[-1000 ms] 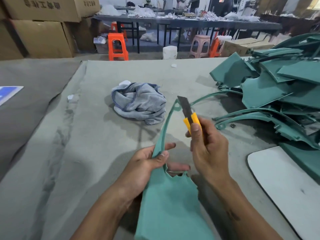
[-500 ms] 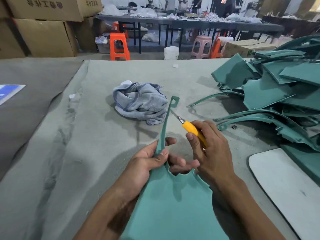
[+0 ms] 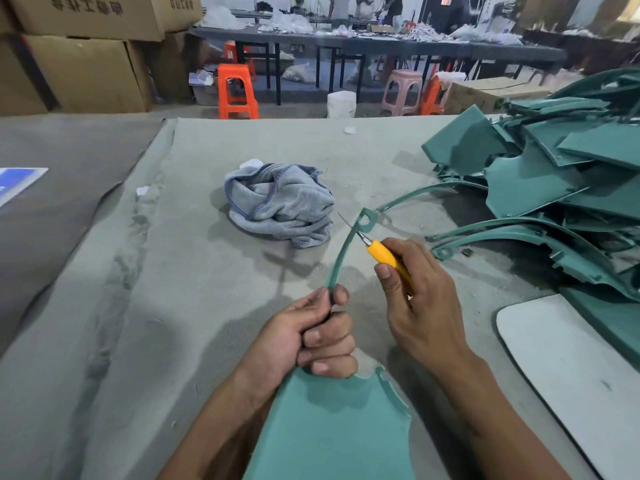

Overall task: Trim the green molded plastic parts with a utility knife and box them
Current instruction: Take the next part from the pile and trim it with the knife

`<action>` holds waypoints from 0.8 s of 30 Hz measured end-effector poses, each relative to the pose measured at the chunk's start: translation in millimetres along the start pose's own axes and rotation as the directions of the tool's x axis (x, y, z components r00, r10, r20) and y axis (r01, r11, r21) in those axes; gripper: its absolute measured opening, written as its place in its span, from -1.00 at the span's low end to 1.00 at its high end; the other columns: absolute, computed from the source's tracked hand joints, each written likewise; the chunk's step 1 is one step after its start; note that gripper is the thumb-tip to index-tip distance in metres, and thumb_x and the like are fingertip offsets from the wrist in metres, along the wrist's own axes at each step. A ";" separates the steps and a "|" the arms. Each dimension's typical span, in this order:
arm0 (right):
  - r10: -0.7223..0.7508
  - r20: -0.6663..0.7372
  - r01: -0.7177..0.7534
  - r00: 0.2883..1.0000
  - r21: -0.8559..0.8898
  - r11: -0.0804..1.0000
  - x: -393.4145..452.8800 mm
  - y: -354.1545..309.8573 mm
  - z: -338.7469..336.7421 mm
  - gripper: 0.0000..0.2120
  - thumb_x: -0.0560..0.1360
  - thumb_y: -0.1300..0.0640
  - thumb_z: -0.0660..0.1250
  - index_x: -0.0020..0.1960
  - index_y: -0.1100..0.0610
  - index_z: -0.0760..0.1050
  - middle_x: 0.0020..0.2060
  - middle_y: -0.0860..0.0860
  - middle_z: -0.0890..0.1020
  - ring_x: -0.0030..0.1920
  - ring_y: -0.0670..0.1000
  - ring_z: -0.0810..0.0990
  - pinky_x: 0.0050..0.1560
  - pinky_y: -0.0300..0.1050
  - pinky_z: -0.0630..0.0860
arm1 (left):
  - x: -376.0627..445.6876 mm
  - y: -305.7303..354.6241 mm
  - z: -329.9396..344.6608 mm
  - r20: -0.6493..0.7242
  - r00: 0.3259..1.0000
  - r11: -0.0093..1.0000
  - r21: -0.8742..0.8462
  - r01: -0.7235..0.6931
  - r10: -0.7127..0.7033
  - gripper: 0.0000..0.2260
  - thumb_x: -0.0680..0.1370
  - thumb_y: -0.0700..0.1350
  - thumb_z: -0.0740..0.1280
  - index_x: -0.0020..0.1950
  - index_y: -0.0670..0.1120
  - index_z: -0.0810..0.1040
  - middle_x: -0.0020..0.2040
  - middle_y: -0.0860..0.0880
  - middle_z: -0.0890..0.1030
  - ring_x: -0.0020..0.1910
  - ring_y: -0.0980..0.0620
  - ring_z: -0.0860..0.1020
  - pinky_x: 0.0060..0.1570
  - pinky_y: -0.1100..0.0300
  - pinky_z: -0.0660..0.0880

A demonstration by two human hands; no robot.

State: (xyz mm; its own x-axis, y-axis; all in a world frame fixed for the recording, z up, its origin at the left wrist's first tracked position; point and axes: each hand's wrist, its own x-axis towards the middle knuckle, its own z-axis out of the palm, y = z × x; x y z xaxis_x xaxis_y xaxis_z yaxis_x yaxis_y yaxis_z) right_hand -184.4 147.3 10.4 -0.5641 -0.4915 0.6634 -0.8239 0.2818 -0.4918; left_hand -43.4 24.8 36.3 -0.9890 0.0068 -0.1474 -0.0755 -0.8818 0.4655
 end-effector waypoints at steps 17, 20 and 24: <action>-0.057 -0.326 0.069 0.944 0.024 0.997 -3.1 4.0 5.8 -0.55 0.76 -0.03 0.07 0.18 0.30 0.59 -0.08 -0.02 0.54 -0.16 -0.08 0.46 -0.15 -0.29 0.37 | -14.1 15.1 0.0 0.144 0.986 0.991 -0.089 0.098 -0.085 -0.92 0.63 -0.33 0.19 -0.05 -0.20 0.41 -0.43 0.03 0.12 -0.54 0.14 0.05 -0.48 0.20 0.22; -0.027 -0.329 0.072 0.944 0.127 0.989 -4.7 10.3 1.8 -0.51 0.77 -0.07 0.07 0.19 0.28 0.60 -0.14 -0.09 0.58 -0.24 -0.06 0.58 -0.19 -0.25 0.46 | -13.3 15.4 -3.3 0.141 0.983 0.987 -0.091 0.131 -0.117 -0.87 0.59 -0.37 0.27 -0.06 -0.19 0.38 -0.44 0.04 0.07 -0.56 0.14 0.04 -0.48 0.22 0.22; 0.003 -0.207 0.049 0.978 0.247 0.968 -4.5 17.0 2.4 -0.50 0.76 -0.13 0.09 0.16 0.23 0.65 -0.30 -0.23 0.58 -0.40 -0.13 0.59 -0.42 -0.14 0.52 | -14.2 15.3 -4.7 0.178 0.976 0.991 -0.003 0.130 -0.128 -0.92 0.64 -0.33 0.17 -0.01 -0.19 0.38 -0.42 0.05 0.06 -0.54 0.15 0.04 -0.45 0.20 0.24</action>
State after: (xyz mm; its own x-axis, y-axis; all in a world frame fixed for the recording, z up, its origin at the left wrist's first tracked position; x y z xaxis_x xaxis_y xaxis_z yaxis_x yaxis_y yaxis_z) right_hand -195.7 152.3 -2.3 -0.5658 -0.3094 0.7643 -0.8115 0.0448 -0.5826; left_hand -29.9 9.1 41.4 -0.9780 0.2031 -0.0479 -0.2033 -0.8749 0.4396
